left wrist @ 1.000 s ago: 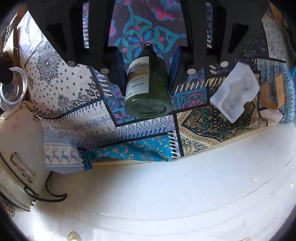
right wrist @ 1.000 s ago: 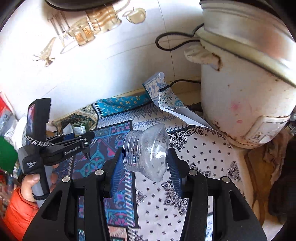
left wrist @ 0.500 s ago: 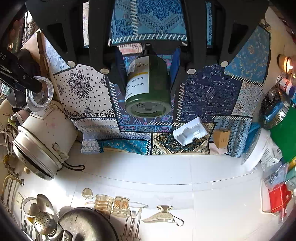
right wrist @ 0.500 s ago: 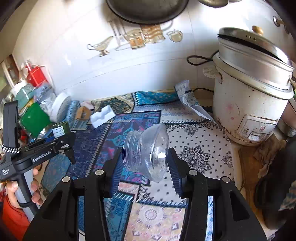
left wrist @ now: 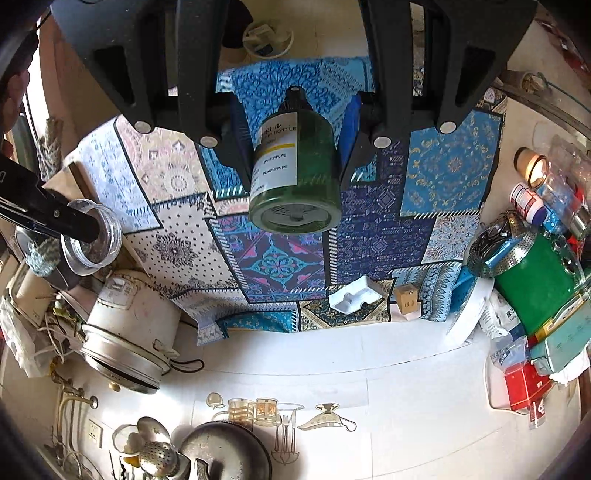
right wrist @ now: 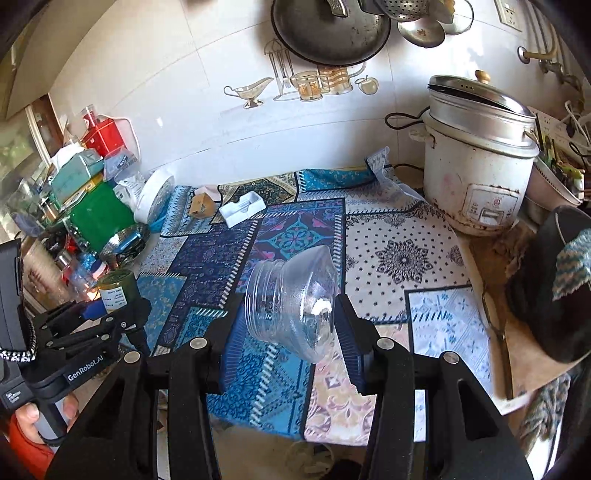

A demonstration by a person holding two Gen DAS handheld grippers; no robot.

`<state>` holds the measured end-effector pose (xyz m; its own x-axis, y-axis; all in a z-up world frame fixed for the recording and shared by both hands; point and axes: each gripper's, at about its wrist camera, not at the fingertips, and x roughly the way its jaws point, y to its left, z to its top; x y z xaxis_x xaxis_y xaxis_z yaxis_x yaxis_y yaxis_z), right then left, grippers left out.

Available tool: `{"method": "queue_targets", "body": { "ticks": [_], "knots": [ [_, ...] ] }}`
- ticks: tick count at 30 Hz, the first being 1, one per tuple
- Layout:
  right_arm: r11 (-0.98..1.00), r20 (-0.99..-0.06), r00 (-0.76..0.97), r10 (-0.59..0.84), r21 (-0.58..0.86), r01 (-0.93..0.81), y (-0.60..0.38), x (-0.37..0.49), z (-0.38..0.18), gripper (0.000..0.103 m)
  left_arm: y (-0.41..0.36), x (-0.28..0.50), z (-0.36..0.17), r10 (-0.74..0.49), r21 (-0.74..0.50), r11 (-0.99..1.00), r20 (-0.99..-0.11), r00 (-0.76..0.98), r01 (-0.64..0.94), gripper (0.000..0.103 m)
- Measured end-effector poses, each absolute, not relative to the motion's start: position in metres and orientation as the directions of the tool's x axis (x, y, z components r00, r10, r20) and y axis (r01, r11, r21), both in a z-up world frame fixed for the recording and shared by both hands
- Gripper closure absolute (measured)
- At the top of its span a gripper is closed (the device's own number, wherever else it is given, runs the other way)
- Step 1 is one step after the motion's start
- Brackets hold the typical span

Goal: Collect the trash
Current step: 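Carry both bottles down over the floor bin with both tools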

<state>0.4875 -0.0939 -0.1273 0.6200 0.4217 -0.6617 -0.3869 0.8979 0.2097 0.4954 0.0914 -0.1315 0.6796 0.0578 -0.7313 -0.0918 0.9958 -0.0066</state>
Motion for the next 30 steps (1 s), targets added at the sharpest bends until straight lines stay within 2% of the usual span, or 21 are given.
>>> {"method": "queue_targets", "body": {
  "ticks": [9, 15, 30],
  "knots": [
    [0.915, -0.687, 0.614, 0.389, 0.208, -0.346, -0.070, 0.390, -0.152, 0.060, 0.100, 0.400, -0.148, -0.028, -0.053, 0.998, -0.745, 0.666, -0.018, 0.062],
    [0.927, -0.740, 0.569, 0.359, 0.213, -0.308, -0.067, 0.350, -0.181, 0.060, 0.096, 0.361, -0.172, -0.054, -0.050, 0.998, -0.780, 0.624, 0.024, 0.062],
    [0.958, -0.872, 0.401, 0.280, 0.226, -0.178, -0.106, 0.337, -0.283, 0.060, 0.069, 0.345, -0.297, -0.109, -0.124, 0.992, -0.913, 0.393, -0.013, 0.062]
  ]
}}
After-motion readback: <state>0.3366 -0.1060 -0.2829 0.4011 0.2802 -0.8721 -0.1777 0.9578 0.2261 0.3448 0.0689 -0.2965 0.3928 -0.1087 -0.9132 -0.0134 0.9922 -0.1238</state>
